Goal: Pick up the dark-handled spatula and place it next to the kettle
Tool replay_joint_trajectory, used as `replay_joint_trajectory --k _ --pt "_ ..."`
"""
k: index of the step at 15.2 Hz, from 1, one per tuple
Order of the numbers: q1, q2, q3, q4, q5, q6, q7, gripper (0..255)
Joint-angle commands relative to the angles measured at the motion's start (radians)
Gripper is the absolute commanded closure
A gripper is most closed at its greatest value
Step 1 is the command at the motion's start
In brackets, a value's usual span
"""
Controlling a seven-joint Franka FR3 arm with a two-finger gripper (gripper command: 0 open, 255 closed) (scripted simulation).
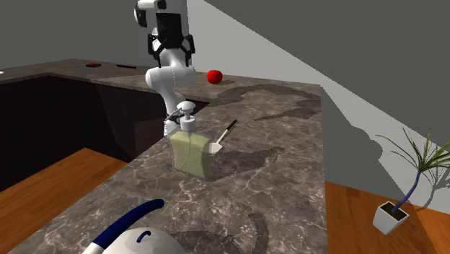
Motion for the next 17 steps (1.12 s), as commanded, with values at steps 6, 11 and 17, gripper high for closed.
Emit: replay_joint_trajectory --k 6,11,17 --pt "-0.022 0.011 0.092 -0.125 0.081 0.124 0.215 0" --pt "-0.036 0.072 0.188 -0.212 0.164 0.268 0.425 0" --pt "-0.053 0.218 0.305 -0.261 0.251 0.466 0.669 0"
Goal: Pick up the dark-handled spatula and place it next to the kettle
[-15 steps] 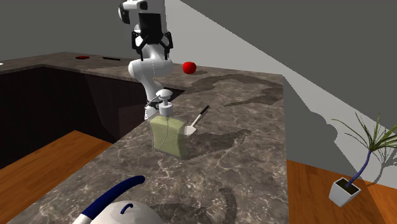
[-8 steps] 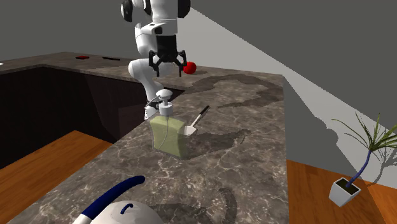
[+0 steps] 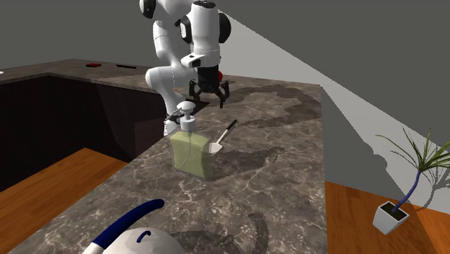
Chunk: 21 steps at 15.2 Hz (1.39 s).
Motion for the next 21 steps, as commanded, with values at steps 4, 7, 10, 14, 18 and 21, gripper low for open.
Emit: replay_joint_trajectory --k 4,7,10,14,18,21 --pt "-0.022 0.166 0.097 -0.001 0.051 0.176 0.209 0" --pt "-0.032 0.238 0.128 0.001 0.058 0.248 0.277 0" --pt "-0.031 0.264 0.136 -0.022 0.059 0.297 0.279 0" --pt "-0.031 0.300 0.146 -0.045 0.060 0.356 0.282 0" --pt "-0.031 0.300 0.146 -0.045 0.060 0.356 0.282 0" --pt "-0.031 0.299 0.146 -0.045 0.060 0.355 0.282 0"
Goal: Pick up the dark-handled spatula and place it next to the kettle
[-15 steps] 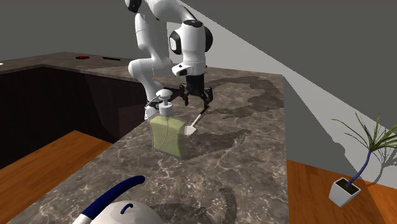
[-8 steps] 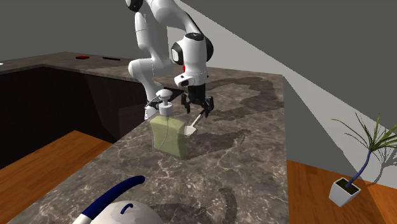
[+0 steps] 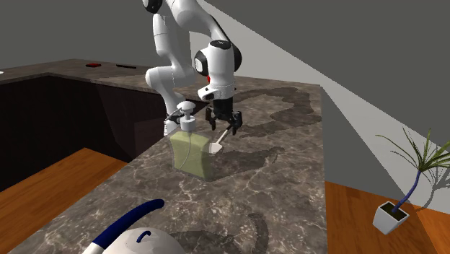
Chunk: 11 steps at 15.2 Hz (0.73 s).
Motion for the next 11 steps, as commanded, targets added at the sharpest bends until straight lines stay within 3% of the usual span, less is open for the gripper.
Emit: replay_joint_trajectory --k 1,11 --pt "0.000 0.000 0.000 0.000 0.000 0.000 0.000 255" --pt "0.001 -0.011 -0.002 0.006 0.001 -0.016 -0.001 255"
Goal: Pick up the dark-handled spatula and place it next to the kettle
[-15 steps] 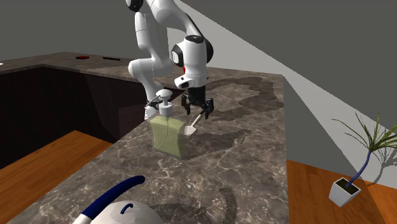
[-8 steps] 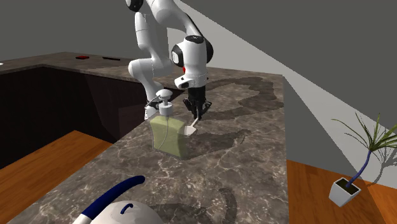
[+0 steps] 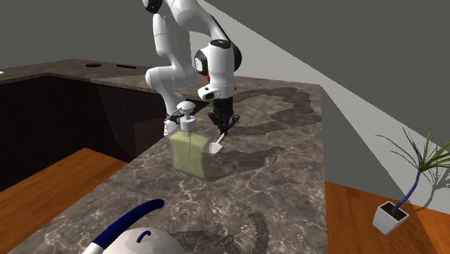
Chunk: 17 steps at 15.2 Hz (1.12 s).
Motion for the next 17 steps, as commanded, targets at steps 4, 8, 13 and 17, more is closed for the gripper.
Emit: replay_joint_trajectory --k 4,8,13,17 --pt "0.002 -0.047 -0.011 0.030 0.001 -0.076 -0.002 255" --pt "0.003 -0.082 -0.021 0.059 0.000 -0.140 -0.002 255" --pt "0.003 -0.118 -0.032 0.101 -0.004 -0.217 0.000 255" --pt "0.002 -0.141 -0.041 0.138 -0.007 -0.278 0.001 255"
